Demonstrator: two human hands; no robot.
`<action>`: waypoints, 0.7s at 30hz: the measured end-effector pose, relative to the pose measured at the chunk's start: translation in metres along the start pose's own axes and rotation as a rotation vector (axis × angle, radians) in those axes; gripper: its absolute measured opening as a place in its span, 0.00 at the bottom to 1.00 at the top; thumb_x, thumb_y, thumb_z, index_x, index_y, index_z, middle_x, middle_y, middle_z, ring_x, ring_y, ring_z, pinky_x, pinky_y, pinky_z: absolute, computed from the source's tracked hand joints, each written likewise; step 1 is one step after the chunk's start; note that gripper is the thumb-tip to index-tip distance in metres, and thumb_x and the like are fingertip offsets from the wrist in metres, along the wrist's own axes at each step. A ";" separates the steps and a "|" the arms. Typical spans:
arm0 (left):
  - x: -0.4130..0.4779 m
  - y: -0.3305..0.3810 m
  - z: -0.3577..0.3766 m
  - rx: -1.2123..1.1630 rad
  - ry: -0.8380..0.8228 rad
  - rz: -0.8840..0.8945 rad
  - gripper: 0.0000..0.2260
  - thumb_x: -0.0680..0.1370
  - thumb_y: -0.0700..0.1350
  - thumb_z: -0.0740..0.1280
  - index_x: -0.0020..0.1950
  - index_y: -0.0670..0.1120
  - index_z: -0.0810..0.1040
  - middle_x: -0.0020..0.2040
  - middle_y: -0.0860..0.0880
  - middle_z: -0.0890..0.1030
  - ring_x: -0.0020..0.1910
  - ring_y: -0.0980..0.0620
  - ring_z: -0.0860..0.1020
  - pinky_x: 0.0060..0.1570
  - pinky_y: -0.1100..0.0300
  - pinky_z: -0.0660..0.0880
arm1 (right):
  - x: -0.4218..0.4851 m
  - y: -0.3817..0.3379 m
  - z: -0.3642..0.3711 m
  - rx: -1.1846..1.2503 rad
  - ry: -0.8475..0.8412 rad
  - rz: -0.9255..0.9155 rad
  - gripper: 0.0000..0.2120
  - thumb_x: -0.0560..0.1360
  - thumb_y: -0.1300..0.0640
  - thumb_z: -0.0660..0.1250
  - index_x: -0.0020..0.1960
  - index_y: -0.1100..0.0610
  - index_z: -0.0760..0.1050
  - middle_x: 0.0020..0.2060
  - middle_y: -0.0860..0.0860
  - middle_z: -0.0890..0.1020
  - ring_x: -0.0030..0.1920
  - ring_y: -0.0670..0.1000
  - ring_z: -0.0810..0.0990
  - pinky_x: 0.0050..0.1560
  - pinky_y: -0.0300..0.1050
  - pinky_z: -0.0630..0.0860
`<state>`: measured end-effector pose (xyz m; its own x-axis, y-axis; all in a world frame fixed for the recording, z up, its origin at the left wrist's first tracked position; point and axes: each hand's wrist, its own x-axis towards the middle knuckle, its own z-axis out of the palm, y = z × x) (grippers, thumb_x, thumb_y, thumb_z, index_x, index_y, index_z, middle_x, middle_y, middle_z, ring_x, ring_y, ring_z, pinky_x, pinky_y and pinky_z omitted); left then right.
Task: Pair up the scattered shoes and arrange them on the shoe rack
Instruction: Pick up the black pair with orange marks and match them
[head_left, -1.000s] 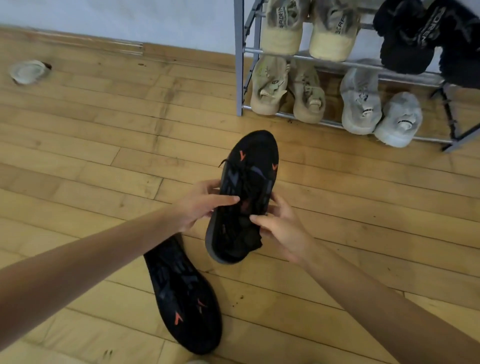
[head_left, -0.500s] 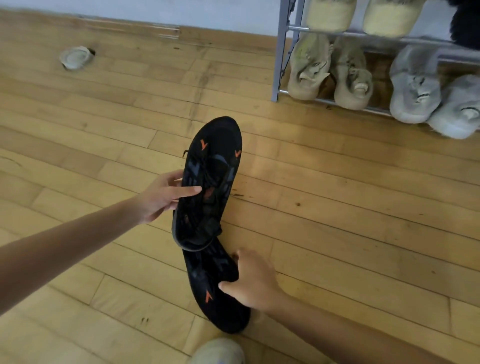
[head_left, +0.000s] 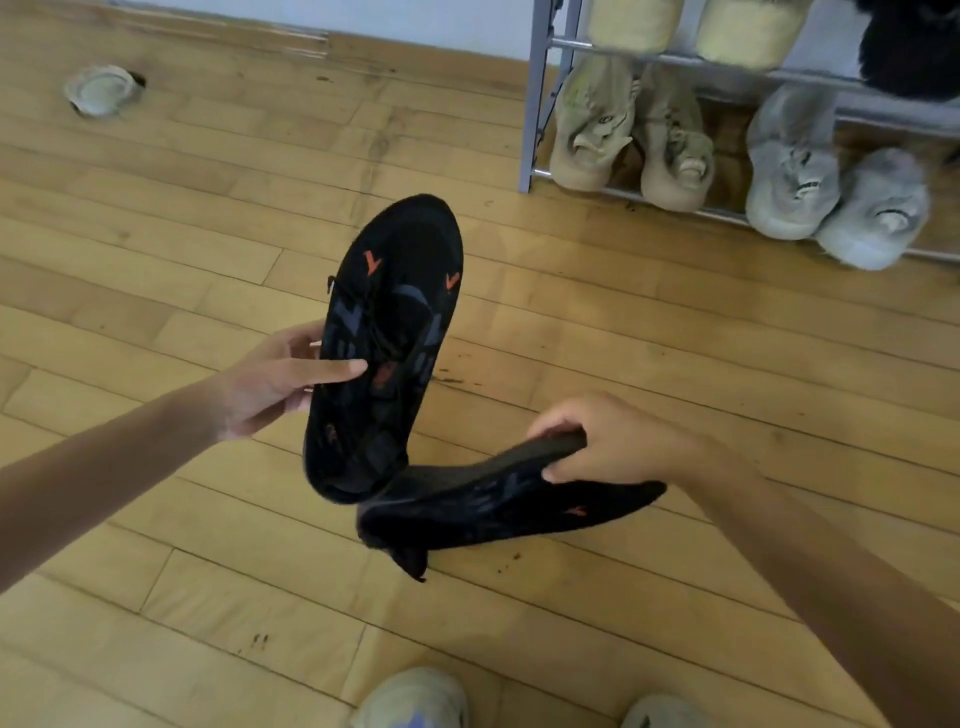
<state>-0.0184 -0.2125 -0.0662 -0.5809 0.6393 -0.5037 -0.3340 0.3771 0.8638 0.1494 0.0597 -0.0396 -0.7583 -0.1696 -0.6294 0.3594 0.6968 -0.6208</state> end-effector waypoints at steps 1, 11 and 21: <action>0.002 0.000 0.004 0.054 -0.036 -0.004 0.29 0.59 0.55 0.80 0.59 0.52 0.80 0.55 0.46 0.83 0.49 0.46 0.79 0.40 0.58 0.74 | -0.005 0.004 -0.017 -0.042 -0.077 0.016 0.11 0.72 0.58 0.69 0.54 0.49 0.81 0.48 0.44 0.83 0.49 0.45 0.81 0.53 0.47 0.79; 0.028 -0.034 0.087 0.250 -0.284 -0.083 0.21 0.73 0.42 0.72 0.65 0.51 0.75 0.60 0.50 0.81 0.61 0.52 0.78 0.63 0.49 0.74 | 0.031 0.008 -0.063 -0.202 -0.360 0.138 0.14 0.70 0.63 0.72 0.54 0.54 0.82 0.44 0.48 0.85 0.50 0.50 0.83 0.54 0.47 0.80; 0.030 -0.029 0.116 0.178 -0.409 -0.188 0.33 0.68 0.45 0.75 0.69 0.56 0.66 0.64 0.53 0.77 0.62 0.55 0.77 0.63 0.53 0.73 | 0.028 0.011 -0.077 -0.164 -0.351 0.133 0.12 0.70 0.63 0.73 0.52 0.58 0.78 0.37 0.47 0.82 0.40 0.49 0.82 0.44 0.47 0.82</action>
<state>0.0599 -0.1269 -0.1068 -0.1715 0.7466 -0.6429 -0.2522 0.5975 0.7612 0.0908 0.1165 -0.0280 -0.4688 -0.2784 -0.8383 0.3290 0.8257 -0.4582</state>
